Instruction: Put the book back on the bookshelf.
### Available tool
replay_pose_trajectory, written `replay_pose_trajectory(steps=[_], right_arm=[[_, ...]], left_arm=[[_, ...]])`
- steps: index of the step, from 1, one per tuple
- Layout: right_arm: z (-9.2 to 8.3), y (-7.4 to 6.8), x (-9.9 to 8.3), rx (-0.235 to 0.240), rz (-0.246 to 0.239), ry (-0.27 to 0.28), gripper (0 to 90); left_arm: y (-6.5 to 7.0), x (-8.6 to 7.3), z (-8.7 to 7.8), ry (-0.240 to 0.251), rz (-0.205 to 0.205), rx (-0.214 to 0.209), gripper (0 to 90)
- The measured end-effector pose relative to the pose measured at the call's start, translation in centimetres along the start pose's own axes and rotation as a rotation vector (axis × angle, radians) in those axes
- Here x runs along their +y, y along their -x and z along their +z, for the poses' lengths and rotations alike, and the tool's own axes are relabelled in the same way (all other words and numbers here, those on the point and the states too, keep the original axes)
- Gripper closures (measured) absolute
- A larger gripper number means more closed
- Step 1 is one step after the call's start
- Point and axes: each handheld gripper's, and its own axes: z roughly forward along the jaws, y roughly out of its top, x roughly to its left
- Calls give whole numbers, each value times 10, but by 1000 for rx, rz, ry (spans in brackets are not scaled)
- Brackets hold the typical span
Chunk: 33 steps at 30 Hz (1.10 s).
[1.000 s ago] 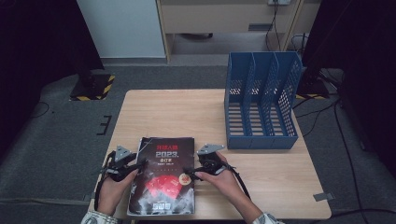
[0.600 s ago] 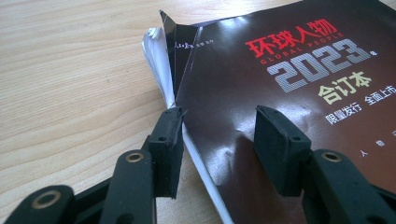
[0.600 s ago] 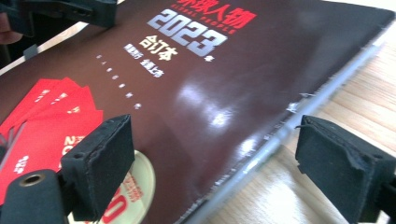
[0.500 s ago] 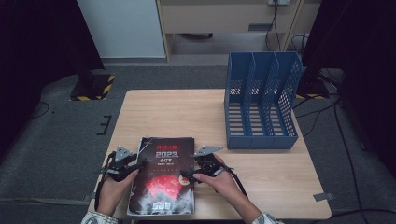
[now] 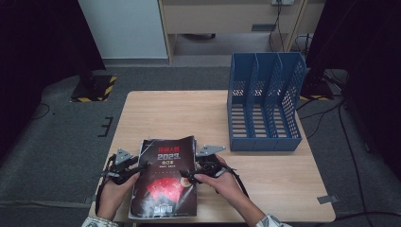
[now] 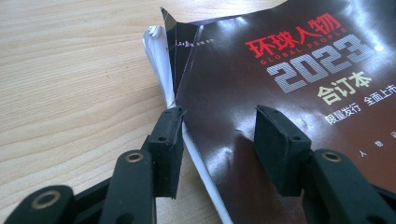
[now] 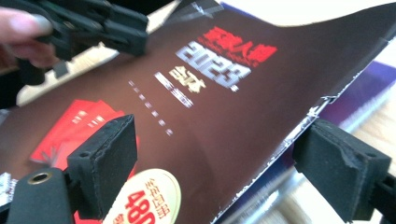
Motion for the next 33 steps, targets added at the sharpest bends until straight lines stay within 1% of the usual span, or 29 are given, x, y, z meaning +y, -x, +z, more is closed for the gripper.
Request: replay_pose_trajectory(steps=[3, 5, 7, 12, 14, 15, 17, 18, 19, 21, 23, 24, 27, 29, 31, 33], right_arm=[[0, -1, 7, 50, 11, 23, 159], [3, -3, 11, 77, 5, 17, 159], [10, -4, 15, 87, -3, 1, 159], [32, -10, 22, 127, -15, -47, 158], [36, -12, 20, 129, -24, -50, 170], [36, -14, 19, 141, -24, -54, 174], [38, -16, 17, 145, -30, -60, 174], [38, -16, 17, 145, -30, -60, 174], [40, -17, 17, 149, -16, -61, 174], [41, -16, 17, 150, -16, -69, 185], [43, -16, 16, 138, -18, -96, 231], [43, -16, 15, 134, -16, -95, 256], [43, -16, 15, 111, -1, -91, 349], [43, -17, 16, 84, -7, -92, 416], [42, -16, 15, 60, 8, -88, 493], [41, -15, 15, 49, 26, -79, 559]], left_arm=[[-1, 0, 0, -4, -7, -4, 521], [-1, 0, 0, 0, -18, -9, 519], [-2, 0, 1, -2, -26, -12, 517], [-2, -1, 1, 0, -29, -12, 514], [-2, -1, 1, -1, -31, -16, 513], [-3, -1, 1, 1, -34, -18, 512], [-3, -1, 1, 0, -30, -17, 512], [-3, -1, 1, 0, -30, -17, 510], [-2, 0, 1, -5, -20, -15, 507], [-2, 0, 1, -5, -22, -15, 502], [-2, 0, 1, -4, -23, -17, 494], [-2, 0, 1, -4, -23, -17, 487], [-2, 0, 2, -4, -18, -17, 480], [-1, 0, 2, 0, -23, -20, 474], [-1, 1, 3, -2, -26, -25, 452], [-1, 2, 3, -10, -15, -28, 432]])
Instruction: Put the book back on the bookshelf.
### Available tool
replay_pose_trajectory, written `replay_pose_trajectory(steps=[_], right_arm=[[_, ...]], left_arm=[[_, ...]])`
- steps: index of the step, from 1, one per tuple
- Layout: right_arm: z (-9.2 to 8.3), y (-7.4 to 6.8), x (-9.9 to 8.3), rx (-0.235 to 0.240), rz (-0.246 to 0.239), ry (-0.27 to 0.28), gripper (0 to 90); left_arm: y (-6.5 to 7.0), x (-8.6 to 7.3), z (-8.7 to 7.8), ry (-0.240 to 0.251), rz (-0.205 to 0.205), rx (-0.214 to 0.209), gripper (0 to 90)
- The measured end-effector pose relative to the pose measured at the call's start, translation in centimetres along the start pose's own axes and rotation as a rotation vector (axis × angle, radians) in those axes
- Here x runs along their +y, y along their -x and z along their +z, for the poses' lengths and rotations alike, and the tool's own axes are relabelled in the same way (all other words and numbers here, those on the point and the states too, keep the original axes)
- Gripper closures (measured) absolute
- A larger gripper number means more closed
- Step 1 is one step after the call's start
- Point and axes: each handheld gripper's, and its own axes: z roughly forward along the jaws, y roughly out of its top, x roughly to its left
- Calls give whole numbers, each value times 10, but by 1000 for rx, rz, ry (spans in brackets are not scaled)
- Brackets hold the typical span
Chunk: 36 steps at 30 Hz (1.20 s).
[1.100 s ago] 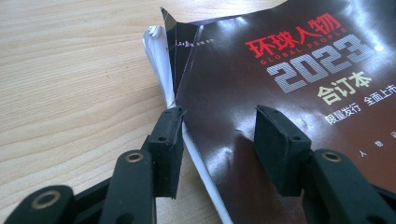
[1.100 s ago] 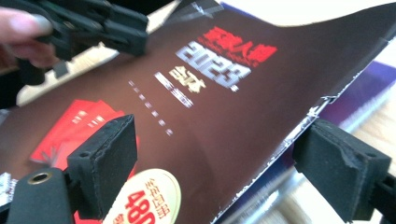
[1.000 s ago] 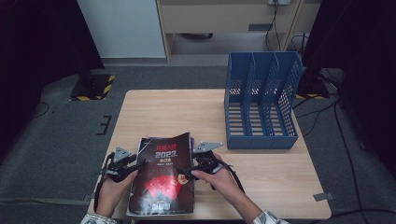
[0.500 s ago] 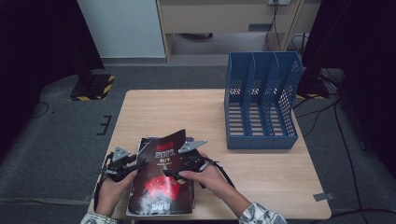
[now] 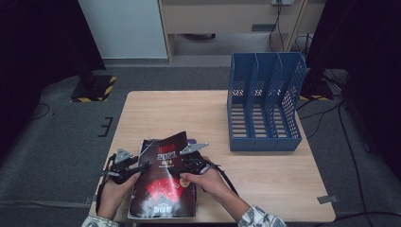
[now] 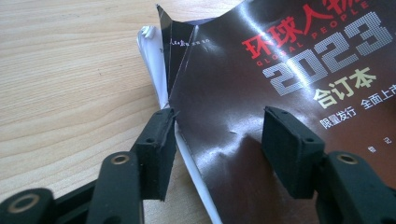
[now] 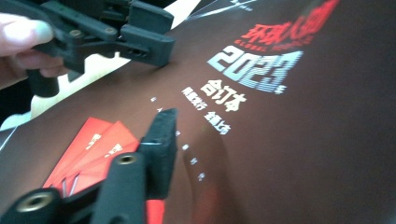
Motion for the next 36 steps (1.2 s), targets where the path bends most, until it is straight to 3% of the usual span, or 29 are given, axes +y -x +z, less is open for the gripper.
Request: replay_pose_trajectory(steps=[5, 10, 14, 21, 24, 29, 34, 36], right_arm=[[-5, 6, 1, 1, 41, 39, 704], [-15, 5, 7, -23, -8, 87, 767], [-25, 6, 11, -60, -37, 121, 796], [-39, 14, 17, -114, -56, 165, 810], [-49, 17, 26, -159, -105, 202, 817], [-58, 19, 39, -206, -137, 241, 834], [-60, 19, 45, -237, -156, 305, 847], [-62, 17, 45, -238, -177, 309, 849]], left_arm=[[1, 4, -2, 21, 0, -2, 347], [2, 7, -8, 94, -9, 3, 260], [1, 10, -9, 139, -33, -25, 183], [3, 14, -3, 138, -39, -76, 107], [2, 22, 7, 146, -57, -98, 94], [2, 37, 17, 172, -28, -92, 79], [9, 35, 18, 161, -20, -125, 79], [14, 33, 21, 138, 8, -128, 89]])
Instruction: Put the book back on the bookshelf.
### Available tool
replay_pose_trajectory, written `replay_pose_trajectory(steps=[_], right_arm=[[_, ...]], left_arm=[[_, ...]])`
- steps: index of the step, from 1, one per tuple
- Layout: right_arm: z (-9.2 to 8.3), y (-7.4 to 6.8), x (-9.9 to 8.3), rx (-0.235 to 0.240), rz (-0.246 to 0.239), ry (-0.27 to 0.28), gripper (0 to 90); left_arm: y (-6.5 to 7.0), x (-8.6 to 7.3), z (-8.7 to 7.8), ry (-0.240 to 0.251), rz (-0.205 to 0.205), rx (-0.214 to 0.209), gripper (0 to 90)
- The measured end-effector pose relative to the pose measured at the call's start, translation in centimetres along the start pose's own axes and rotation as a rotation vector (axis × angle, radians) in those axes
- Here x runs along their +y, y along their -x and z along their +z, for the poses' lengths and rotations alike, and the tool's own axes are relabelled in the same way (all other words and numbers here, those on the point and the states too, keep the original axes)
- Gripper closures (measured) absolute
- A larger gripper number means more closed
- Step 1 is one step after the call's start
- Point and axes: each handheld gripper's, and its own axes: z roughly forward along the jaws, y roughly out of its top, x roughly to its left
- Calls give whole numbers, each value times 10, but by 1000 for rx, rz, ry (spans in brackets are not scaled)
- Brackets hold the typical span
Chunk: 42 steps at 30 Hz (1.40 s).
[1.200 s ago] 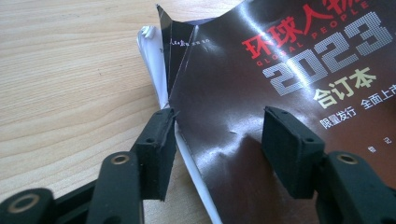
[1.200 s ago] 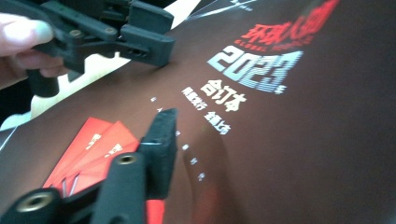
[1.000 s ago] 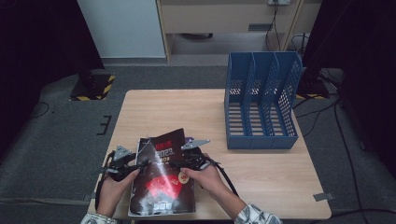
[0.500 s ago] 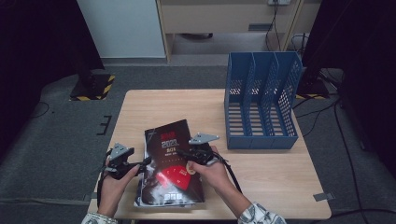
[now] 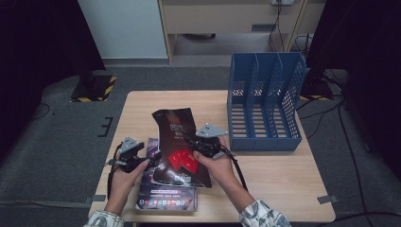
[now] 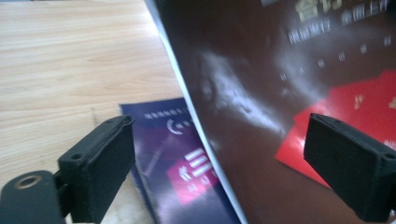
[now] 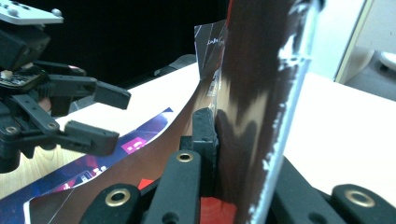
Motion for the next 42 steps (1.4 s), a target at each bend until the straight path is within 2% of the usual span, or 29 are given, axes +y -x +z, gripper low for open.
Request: replay_pose_trajectory(steps=[2, 4, 7, 11, 15, 18, 21, 25, 42], right_arm=[[-2, 0, -1, -1, -1, 8, 849], [-4, 1, -2, -4, 11, 17, 850], [-7, 1, -2, -2, 15, 24, 851], [-10, 1, -2, 1, 10, 40, 851], [-10, 2, -1, 0, 10, 50, 851], [-11, 3, -3, -5, 10, 56, 851], [-11, 5, -2, -3, 20, 61, 851], [-13, 4, -1, 1, 15, 73, 853], [-19, 6, 7, 3, 10, 136, 863]], left_arm=[[4, -2, 2, -16, 17, -6, 89], [7, -3, 0, -7, 13, -11, 92], [10, -3, -2, -4, 41, -11, 100], [10, -4, 0, -3, 33, -18, 105], [11, -5, 4, -20, 47, -24, 114], [13, -4, 4, -11, 42, -31, 120], [12, -6, 5, -30, 52, -32, 128], [12, -5, 5, -16, 42, -30, 137], [15, -6, 12, -38, 49, -51, 154]])
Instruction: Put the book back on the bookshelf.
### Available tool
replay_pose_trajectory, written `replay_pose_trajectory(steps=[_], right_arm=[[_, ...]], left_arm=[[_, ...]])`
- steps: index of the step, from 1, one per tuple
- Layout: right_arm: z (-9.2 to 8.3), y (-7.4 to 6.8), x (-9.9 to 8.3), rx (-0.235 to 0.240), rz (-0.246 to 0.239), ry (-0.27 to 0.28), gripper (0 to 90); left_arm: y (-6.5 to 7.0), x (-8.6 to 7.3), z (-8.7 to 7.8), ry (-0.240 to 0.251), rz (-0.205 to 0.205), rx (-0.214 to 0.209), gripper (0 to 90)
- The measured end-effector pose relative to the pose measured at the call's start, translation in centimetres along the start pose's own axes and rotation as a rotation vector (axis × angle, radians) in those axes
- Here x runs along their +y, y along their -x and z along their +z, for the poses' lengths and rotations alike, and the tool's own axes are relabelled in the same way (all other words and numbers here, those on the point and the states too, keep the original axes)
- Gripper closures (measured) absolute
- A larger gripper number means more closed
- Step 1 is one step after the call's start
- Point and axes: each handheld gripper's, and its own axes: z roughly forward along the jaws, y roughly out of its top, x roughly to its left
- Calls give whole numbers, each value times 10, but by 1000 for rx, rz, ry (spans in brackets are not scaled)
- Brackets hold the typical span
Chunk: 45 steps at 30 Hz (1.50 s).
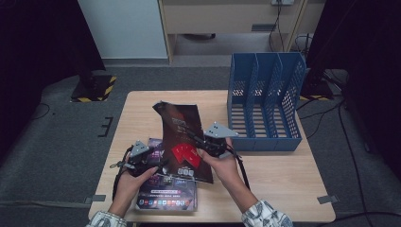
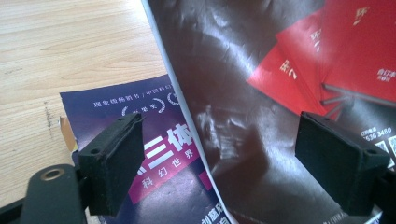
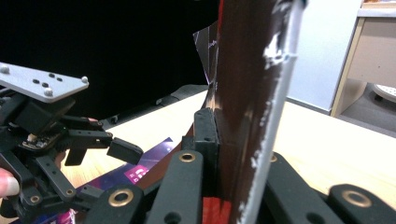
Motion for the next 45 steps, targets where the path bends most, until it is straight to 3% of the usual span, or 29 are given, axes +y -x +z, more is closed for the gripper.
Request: replay_pose_trajectory(steps=[17, 25, 29, 32, 35, 40, 45], right_arm=[[-4, -2, 8, 45, -7, 56, 865], [-5, -4, 10, 75, -8, 84, 865], [-4, -5, 9, 91, -12, 91, 866], [-4, -5, 10, 98, -7, 97, 866], [-4, -5, 9, 106, -5, 96, 866], [-2, -6, 7, 125, -10, 91, 866], [-2, -6, 6, 130, -10, 92, 866]], left_arm=[[-1, 1, 5, -11, 13, -11, 189], [-3, -2, 11, -68, 19, -54, 227], [-6, -3, 12, -65, 6, -85, 259], [-6, -3, 12, -63, 6, -118, 331], [-7, -3, 11, -71, 16, -115, 404], [-14, -3, 7, -72, -18, -109, 590], [-18, -2, 3, -76, -19, -99, 728]])
